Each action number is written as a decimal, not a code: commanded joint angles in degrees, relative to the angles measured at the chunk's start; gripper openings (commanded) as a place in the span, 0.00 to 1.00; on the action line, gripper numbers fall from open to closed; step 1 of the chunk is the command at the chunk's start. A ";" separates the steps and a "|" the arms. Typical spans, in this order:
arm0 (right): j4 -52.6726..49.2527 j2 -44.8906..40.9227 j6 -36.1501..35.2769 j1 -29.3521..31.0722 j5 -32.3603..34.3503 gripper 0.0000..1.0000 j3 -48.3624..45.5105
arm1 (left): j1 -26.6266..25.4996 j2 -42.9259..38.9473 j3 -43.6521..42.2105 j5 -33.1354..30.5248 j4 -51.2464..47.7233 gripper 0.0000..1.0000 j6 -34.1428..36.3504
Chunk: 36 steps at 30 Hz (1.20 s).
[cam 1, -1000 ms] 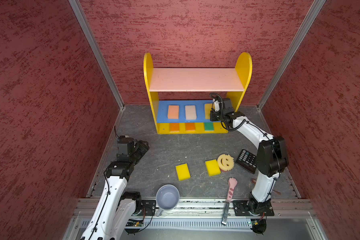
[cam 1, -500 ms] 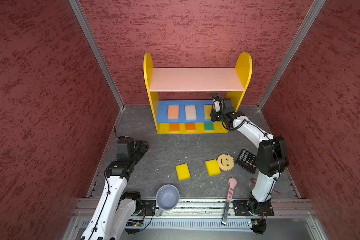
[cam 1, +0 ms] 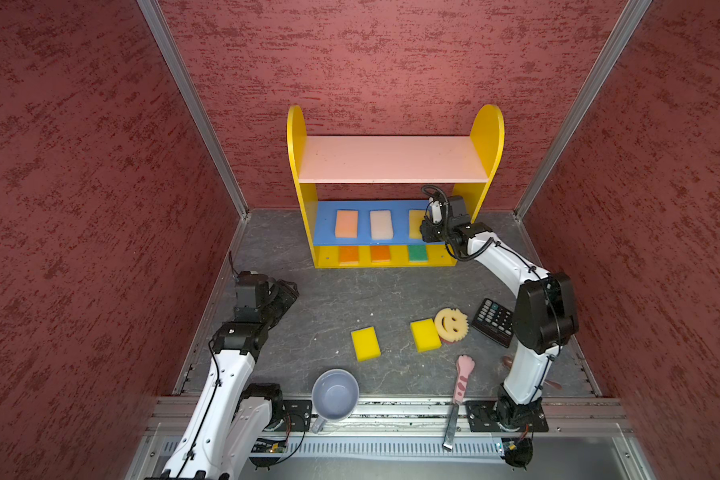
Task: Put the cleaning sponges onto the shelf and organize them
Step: 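Set the pale yellow sponge beside the white sponge and open the right gripper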
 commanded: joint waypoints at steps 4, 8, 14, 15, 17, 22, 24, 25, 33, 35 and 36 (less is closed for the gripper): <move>-1.20 -6.91 2.19 -0.25 -2.96 0.56 -2.00 | 0.15 0.73 0.89 0.82 2.98 0.61 0.27; 1.82 -11.34 5.16 -0.21 -6.11 0.56 -6.76 | 0.10 1.30 0.82 1.21 3.13 0.61 0.36; 5.03 -15.23 10.02 -0.12 -11.73 0.39 -12.81 | 0.08 0.72 0.99 0.72 2.44 0.61 0.58; 5.65 -15.59 11.07 -0.16 -13.51 0.28 -13.73 | 0.08 0.49 0.78 0.79 2.49 0.61 0.46; 6.90 -16.01 12.56 -0.18 -16.43 0.10 -15.45 | 0.09 0.24 0.41 0.83 2.83 0.61 0.16; 8.57 -15.40 14.78 -0.20 -17.52 0.00 -18.13 | 0.13 0.89 0.54 1.30 2.72 0.62 0.12; 8.17 -14.65 14.88 -0.21 -16.73 0.00 -18.05 | 0.10 0.76 0.45 1.41 2.81 0.61 0.03; 8.15 -14.22 14.79 -0.21 -16.03 0.00 -17.99 | 0.11 0.77 0.45 1.27 2.89 0.61 0.10; 7.24 -9.33 13.30 -0.51 -12.43 0.00 -13.83 | 0.07 1.51 0.17 1.49 3.55 0.62 -0.13; 6.94 -8.41 13.13 -0.73 -12.05 0.00 -12.92 | 0.05 2.00 0.69 1.56 3.37 0.61 0.02; 7.19 -8.24 13.20 -0.94 -12.22 0.00 -12.87 | 0.10 2.23 0.79 1.66 3.26 0.62 0.01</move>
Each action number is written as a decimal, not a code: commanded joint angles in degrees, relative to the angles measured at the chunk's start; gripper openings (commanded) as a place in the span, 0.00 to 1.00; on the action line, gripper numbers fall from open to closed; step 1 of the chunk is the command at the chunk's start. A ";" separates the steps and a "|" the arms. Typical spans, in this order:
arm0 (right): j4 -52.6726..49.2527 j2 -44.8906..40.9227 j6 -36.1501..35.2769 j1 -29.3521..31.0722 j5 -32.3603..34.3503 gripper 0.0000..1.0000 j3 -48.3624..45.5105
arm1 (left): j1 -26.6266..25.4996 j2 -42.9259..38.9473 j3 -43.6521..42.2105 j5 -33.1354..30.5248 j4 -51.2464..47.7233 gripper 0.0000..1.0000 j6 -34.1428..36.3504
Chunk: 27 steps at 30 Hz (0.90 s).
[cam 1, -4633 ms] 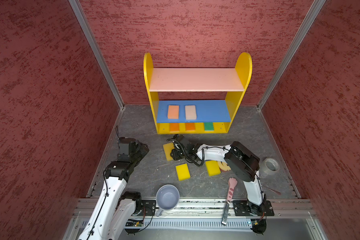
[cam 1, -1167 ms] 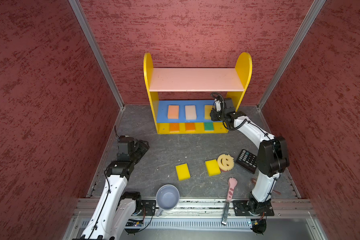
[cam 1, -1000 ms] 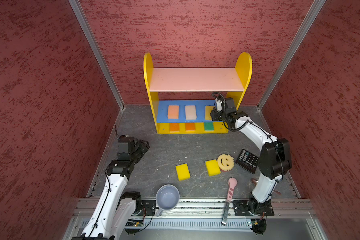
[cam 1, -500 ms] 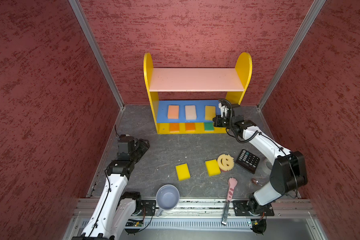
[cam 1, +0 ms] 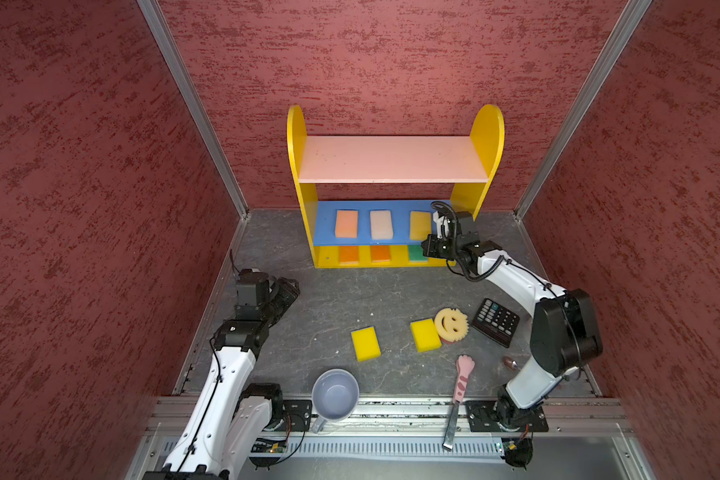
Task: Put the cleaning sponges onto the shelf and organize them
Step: 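Set the pale yellow sponge beside the white sponge and open the right gripper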
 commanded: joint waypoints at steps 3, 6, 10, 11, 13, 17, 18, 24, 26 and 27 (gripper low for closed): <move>0.82 1.08 -0.65 -1.13 1.48 0.00 2.72 | 0.10 0.34 0.91 0.36 1.18 0.62 0.24; 0.81 1.78 -0.65 -1.60 1.32 0.00 3.27 | 0.05 0.64 0.93 0.12 0.94 0.62 0.38; 0.74 2.21 -0.65 -2.16 1.45 0.00 3.62 | 0.13 0.77 0.80 0.36 1.48 0.62 0.15; 0.74 2.29 -0.61 -2.27 1.48 0.00 3.62 | 0.09 0.94 0.90 0.38 1.46 0.62 0.08; 0.75 2.43 -0.53 -2.52 1.07 0.00 3.76 | 0.05 1.20 1.07 0.39 1.38 0.62 0.23; 0.72 2.53 -0.61 -2.74 1.13 0.00 3.81 | 0.13 1.56 1.14 0.55 1.87 0.62 -0.07; 0.78 2.68 -0.60 -2.76 1.19 0.00 3.80 | 0.07 1.82 1.23 0.57 1.85 0.62 -0.08; 0.52 2.44 -0.41 -3.15 0.96 0.00 3.97 | -0.12 2.19 1.51 0.66 1.96 0.62 -0.07; 0.74 2.23 -0.54 -3.20 1.08 0.00 3.81 | -0.13 2.19 1.43 0.61 2.04 0.62 -0.24; 0.64 2.25 -0.86 -3.29 1.21 0.00 3.88 | -0.25 2.24 1.34 0.60 2.03 0.61 -0.28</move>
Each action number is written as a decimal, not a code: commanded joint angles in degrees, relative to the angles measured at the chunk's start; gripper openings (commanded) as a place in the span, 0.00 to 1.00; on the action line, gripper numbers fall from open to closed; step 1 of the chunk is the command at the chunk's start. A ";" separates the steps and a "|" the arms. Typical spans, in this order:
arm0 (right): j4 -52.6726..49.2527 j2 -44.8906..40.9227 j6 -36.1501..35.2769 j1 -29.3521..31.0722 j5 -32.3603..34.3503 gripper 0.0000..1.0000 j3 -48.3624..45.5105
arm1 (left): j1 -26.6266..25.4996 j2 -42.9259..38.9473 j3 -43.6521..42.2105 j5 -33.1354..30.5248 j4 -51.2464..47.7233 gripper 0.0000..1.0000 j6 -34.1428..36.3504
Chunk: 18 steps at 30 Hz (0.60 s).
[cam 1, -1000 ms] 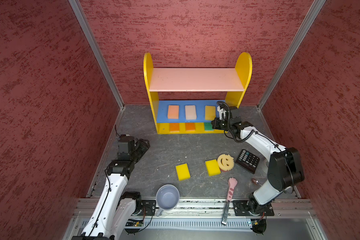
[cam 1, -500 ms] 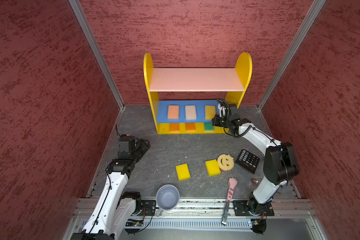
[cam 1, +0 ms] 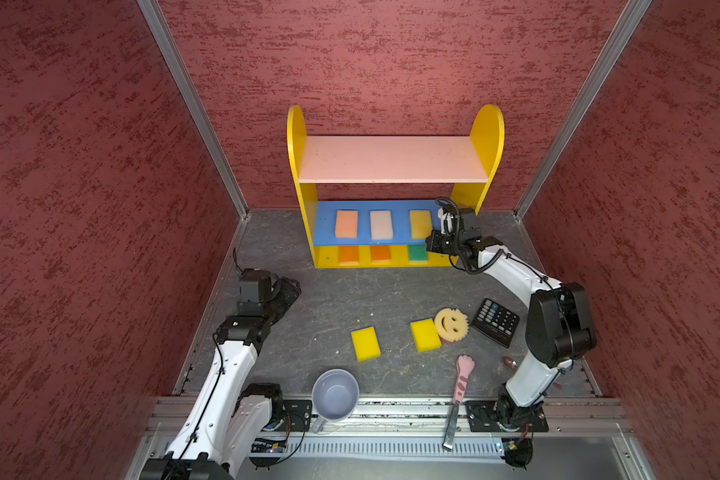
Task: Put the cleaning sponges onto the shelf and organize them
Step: 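Set the pale yellow sponge beside the white sponge and open the right gripper, then withdraw the right gripper and lower it onto a bright yellow sponge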
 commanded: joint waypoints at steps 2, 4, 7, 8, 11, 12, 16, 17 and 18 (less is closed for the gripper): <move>0.10 0.40 -1.17 -0.68 1.15 0.00 2.39 | -0.26 0.02 1.33 0.47 1.27 0.62 -0.10; -0.40 0.71 -1.36 -0.77 1.15 0.00 2.91 | -0.36 0.07 1.33 0.46 1.27 0.61 -0.06; -0.33 0.72 -1.18 -0.73 0.70 0.00 2.77 | -0.48 -0.20 1.33 0.35 1.03 0.61 -0.09; -0.03 0.58 -0.95 -0.73 0.38 0.00 2.39 | -0.45 -0.32 1.31 0.25 1.02 0.62 -0.13; 0.54 -0.42 -0.31 -0.72 -0.32 0.00 1.23 | -0.50 -0.41 1.33 0.24 0.91 0.62 -0.12; 0.56 -0.77 -0.11 -0.73 -0.65 0.00 0.82 | -0.45 -0.42 1.43 0.27 0.92 0.62 -0.10; 1.66 -3.83 2.07 -0.60 -2.88 0.00 -3.38 | -0.51 -0.15 1.78 0.39 0.87 0.61 -0.03; 2.18 -5.15 2.69 -0.27 -3.48 0.00 -5.03 | -0.57 -0.17 1.77 0.43 0.87 0.62 -0.04; 2.36 -6.21 2.90 0.15 -3.62 0.01 -6.54 | -0.54 -0.16 1.77 0.50 0.87 0.62 0.00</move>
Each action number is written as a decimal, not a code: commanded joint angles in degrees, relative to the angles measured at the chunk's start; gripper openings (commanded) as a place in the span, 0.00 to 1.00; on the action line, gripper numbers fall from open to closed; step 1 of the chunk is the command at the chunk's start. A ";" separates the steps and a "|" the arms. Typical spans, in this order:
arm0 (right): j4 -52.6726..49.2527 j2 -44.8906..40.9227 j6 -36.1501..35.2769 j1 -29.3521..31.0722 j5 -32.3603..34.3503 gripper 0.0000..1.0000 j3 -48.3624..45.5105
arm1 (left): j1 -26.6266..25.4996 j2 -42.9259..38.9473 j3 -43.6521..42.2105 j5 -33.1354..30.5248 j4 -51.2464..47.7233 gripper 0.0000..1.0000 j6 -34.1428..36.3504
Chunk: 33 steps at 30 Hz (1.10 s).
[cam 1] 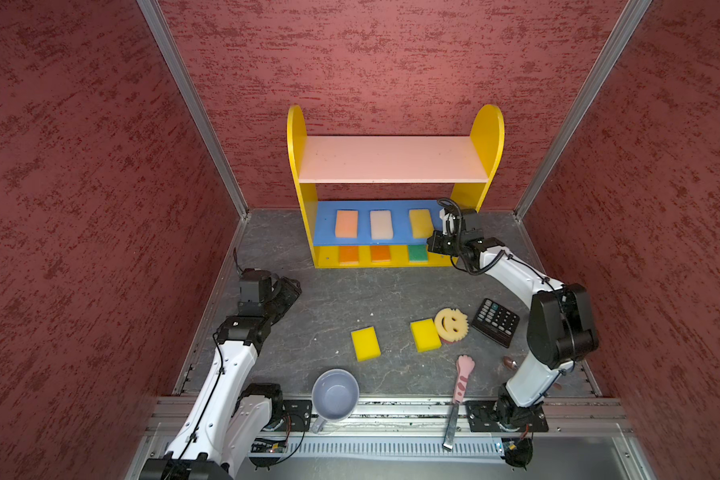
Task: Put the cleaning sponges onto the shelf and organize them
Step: 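Withdraw the right gripper and lower it onto a bright yellow sponge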
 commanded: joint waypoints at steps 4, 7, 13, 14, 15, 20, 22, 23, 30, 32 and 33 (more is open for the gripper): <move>0.64 -10.28 2.32 3.94 -0.17 0.18 -10.18 | -0.23 -0.20 1.68 1.26 1.37 0.63 0.40; -0.08 -13.68 2.98 7.90 -0.02 0.35 -14.92 | -0.35 0.17 1.91 2.63 2.35 0.67 1.53; -4.83 -13.85 2.28 19.86 4.15 0.46 -17.15 | -0.73 0.14 7.41 0.64 -0.81 0.72 8.59; -4.69 -13.84 3.04 21.52 3.94 0.49 -17.62 | -0.74 -0.09 8.32 0.43 -1.51 0.73 9.85; -4.30 -13.54 3.91 23.21 3.32 0.50 -18.35 | -0.83 -0.39 9.39 0.36 -1.87 0.75 11.42; 0.38 -11.62 6.07 33.54 3.13 0.59 -22.21 | 0.88 -3.84 7.30 14.17 11.44 1.00 14.21; 2.29 -10.34 7.48 36.84 3.36 0.62 -23.45 | 1.51 -4.09 6.68 16.69 15.91 1.00 14.58; 2.57 -9.75 8.47 37.69 3.71 0.62 -23.69 | 1.71 -3.85 6.90 17.21 16.44 0.99 14.73; 6.82 -7.12 14.19 41.54 2.35 0.61 -26.13 | 8.57 1.33 5.13 32.13 26.00 1.00 9.41; 6.98 -5.80 15.11 41.81 2.07 0.58 -26.05 | 10.96 2.97 3.95 36.49 29.30 0.96 6.55; 7.78 -5.30 15.68 41.88 1.60 0.56 -26.15 | 11.81 3.61 3.77 37.86 29.90 0.92 6.09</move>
